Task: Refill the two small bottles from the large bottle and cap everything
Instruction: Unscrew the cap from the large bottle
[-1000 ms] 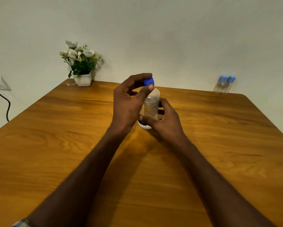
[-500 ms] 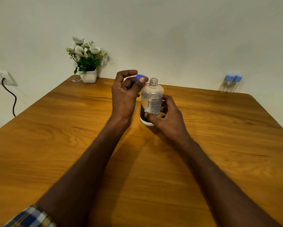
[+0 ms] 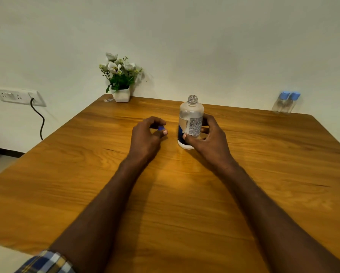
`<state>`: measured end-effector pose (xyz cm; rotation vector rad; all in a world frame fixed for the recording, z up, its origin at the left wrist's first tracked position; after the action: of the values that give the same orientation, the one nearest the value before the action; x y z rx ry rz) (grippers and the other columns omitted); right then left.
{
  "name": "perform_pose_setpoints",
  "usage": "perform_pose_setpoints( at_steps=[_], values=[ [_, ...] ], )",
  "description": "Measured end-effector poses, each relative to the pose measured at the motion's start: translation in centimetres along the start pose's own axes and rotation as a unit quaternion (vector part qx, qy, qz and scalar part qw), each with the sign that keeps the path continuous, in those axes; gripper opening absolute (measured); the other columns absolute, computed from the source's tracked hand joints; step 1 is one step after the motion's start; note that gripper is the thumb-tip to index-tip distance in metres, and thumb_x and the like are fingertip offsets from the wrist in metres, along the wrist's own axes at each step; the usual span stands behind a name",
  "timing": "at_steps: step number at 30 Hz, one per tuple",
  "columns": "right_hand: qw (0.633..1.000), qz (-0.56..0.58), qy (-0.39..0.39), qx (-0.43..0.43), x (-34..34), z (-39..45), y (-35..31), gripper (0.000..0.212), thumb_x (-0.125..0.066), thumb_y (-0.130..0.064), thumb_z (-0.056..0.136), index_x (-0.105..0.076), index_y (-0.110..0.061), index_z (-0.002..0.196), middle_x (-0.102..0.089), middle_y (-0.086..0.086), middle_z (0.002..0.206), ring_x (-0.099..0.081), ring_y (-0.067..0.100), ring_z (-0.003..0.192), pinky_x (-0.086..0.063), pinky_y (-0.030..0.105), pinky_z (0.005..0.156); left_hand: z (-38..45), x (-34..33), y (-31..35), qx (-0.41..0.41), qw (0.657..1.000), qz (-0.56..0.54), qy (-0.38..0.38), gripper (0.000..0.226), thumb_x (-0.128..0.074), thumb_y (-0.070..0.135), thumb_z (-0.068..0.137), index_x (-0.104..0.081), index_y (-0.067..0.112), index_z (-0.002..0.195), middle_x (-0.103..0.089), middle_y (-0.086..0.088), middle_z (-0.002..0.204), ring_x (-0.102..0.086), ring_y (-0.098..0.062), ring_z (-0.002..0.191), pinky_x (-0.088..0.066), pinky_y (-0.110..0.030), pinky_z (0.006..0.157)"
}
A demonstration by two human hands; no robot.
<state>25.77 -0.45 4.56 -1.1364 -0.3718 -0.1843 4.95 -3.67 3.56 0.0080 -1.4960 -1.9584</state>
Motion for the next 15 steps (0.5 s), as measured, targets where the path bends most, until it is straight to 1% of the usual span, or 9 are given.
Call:
perform_pose_setpoints(
  at_steps=[2,3,4,5,7,8,10,12,15],
  values=[
    [1.0,0.001,-0.002,0.002,0.0,0.0,0.0,0.075,-0.086,-0.031,0.083,-0.046,-0.029,0.146,-0.052,-0.021,0.129,-0.054,-0.005,0.108,-0.046,0.013,0.082,0.1,0.2,-0.4,0.017,1.0,0.018,-0.01,0.026,-0.081,0.012,0.09,-0.077,0.021,0.114,-0.072,0.005,0.113,-0.066,-0.011,0.108,-0.057,-0.025,0.079],
    [1.0,0.002,-0.003,0.003,0.0,0.0,0.0,0.075,-0.086,-0.031,0.083,-0.046,-0.029,0.146,-0.052,-0.021,0.129,-0.054,-0.006,0.107,-0.046,0.013,0.082,0.3,0.2,-0.7,0.031,0.999,0.028,-0.019,0.028,-0.083,0.014,0.088,-0.077,0.023,0.113,-0.072,0.004,0.114,-0.066,-0.01,0.106,-0.055,-0.023,0.076],
    [1.0,0.003,-0.004,0.002,0.0,0.0,0.1,0.075,-0.086,-0.031,0.083,-0.046,-0.03,0.146,-0.052,-0.021,0.129,-0.054,-0.005,0.108,-0.046,0.013,0.082,0.5,0.3,-1.2,0.043,0.998,0.042,-0.026,0.029,-0.086,0.017,0.086,-0.077,0.027,0.112,-0.072,0.005,0.113,-0.066,-0.009,0.103,-0.057,-0.027,0.078],
    [1.0,0.003,-0.003,0.003,-0.1,0.1,0.2,0.075,-0.086,-0.031,0.083,-0.046,-0.029,0.146,-0.052,-0.02,0.13,-0.055,-0.002,0.11,-0.047,0.014,0.083,0.7,0.4,-1.6,0.051,0.996,0.061,-0.028,0.031,-0.088,0.021,0.083,-0.077,0.032,0.11,-0.072,0.01,0.11,-0.066,-0.009,0.101,-0.058,-0.035,0.086],
    [1.0,0.0,0.002,0.006,-0.1,0.1,0.3,0.076,-0.086,-0.032,0.083,-0.046,-0.029,0.147,-0.054,-0.016,0.135,-0.054,0.002,0.116,-0.048,0.015,0.084,1.0,0.9,-2.2,0.06,0.993,0.101,-0.029,0.035,-0.091,0.027,0.079,-0.075,0.037,0.108,-0.069,0.019,0.103,-0.065,-0.009,0.102,-0.052,-0.053,0.103],
    [1.0,-0.004,0.005,0.008,-0.2,0.2,0.4,0.076,-0.086,-0.032,0.083,-0.045,-0.029,0.147,-0.055,-0.014,0.138,-0.054,0.004,0.118,-0.048,0.016,0.085,1.2,1.0,-2.3,0.065,0.991,0.111,-0.033,0.038,-0.092,0.028,0.078,-0.074,0.037,0.11,-0.067,0.02,0.102,-0.064,-0.009,0.104,-0.046,-0.056,0.108],
    [1.0,-0.01,0.009,0.01,-0.3,0.2,0.4,0.076,-0.086,-0.032,0.083,-0.045,-0.028,0.147,-0.056,-0.01,0.14,-0.054,0.004,0.118,-0.049,0.017,0.085,1.2,1.2,-2.3,0.067,0.99,0.117,-0.044,0.044,-0.091,0.026,0.079,-0.072,0.035,0.118,-0.067,0.018,0.102,-0.063,-0.011,0.108,-0.036,-0.049,0.111],
    [1.0,-0.013,0.012,0.011,-0.3,0.2,0.4,0.076,-0.086,-0.033,0.083,-0.045,-0.028,0.147,-0.056,-0.009,0.141,-0.054,0.005,0.118,-0.05,0.018,0.085,1.1,1.3,-1.8,0.057,0.988,0.132,-0.053,0.05,-0.09,0.026,0.081,-0.069,0.032,0.125,-0.068,0.014,0.107,-0.062,-0.013,0.112,-0.028,-0.043,0.102],
    [1.0,-0.02,0.013,0.01,-0.4,0.3,0.5,0.078,-0.086,-0.035,0.083,-0.044,-0.029,0.148,-0.056,-0.008,0.143,-0.055,0.006,0.119,-0.052,0.021,0.087,1.0,1.1,-1.6,0.048,0.985,0.145,-0.076,0.056,-0.089,0.036,0.08,-0.065,0.032,0.13,-0.067,0.011,0.116,-0.06,-0.013,0.114,-0.026,-0.044,0.099]
  ],
)
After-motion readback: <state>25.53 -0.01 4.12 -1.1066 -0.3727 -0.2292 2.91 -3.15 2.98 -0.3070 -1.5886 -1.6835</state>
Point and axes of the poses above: each hand's wrist, its own z-axis towards the middle knuckle, its own x-axis out of the back of the hand, y = z × x, the point moved 7 cm from there along z, towards the middle knuckle
